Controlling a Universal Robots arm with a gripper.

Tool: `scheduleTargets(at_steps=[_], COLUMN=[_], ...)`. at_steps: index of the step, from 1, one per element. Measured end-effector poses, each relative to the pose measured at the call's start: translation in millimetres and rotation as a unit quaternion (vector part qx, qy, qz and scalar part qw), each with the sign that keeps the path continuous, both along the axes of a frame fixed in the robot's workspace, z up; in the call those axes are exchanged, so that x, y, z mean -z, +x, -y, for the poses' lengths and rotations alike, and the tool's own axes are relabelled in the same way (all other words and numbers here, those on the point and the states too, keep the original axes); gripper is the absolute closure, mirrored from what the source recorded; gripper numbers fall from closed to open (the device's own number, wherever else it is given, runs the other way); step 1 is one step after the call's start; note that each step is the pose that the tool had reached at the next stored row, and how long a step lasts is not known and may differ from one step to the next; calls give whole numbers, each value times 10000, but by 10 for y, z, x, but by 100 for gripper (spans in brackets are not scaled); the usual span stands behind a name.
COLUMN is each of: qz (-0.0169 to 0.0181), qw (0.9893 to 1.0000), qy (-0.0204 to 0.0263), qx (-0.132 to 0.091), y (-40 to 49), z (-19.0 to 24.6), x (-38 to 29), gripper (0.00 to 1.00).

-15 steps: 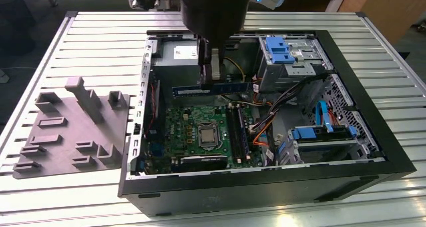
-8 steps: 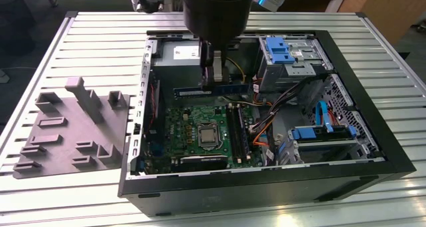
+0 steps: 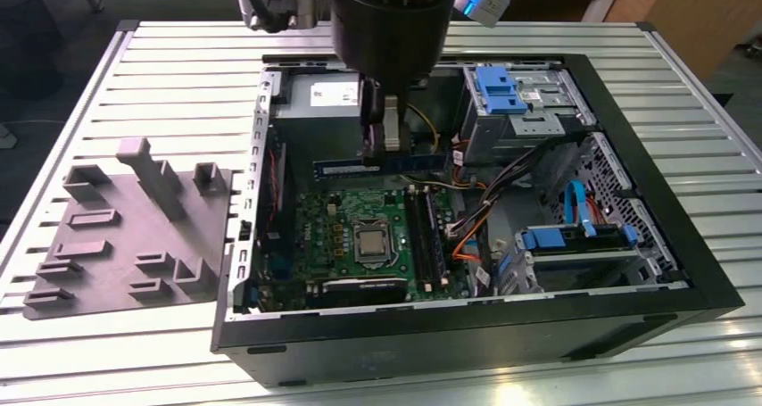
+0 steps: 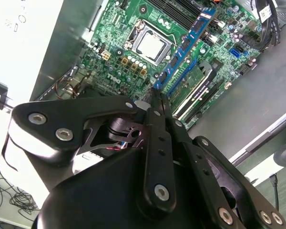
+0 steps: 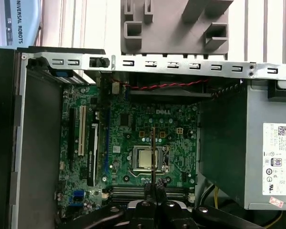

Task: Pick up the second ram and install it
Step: 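Pick up the second ram and move it above second insertion slot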

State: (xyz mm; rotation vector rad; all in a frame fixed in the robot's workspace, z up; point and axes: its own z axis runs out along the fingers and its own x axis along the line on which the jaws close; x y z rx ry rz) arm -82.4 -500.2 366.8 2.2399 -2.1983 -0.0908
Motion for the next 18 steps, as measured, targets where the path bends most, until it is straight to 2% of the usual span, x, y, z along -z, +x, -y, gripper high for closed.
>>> scheduleTargets(at_steps=[18], qz=[-12], qw=[10000], qy=[0], qx=[0], y=[32], z=[0], x=[131], gripper=[89])
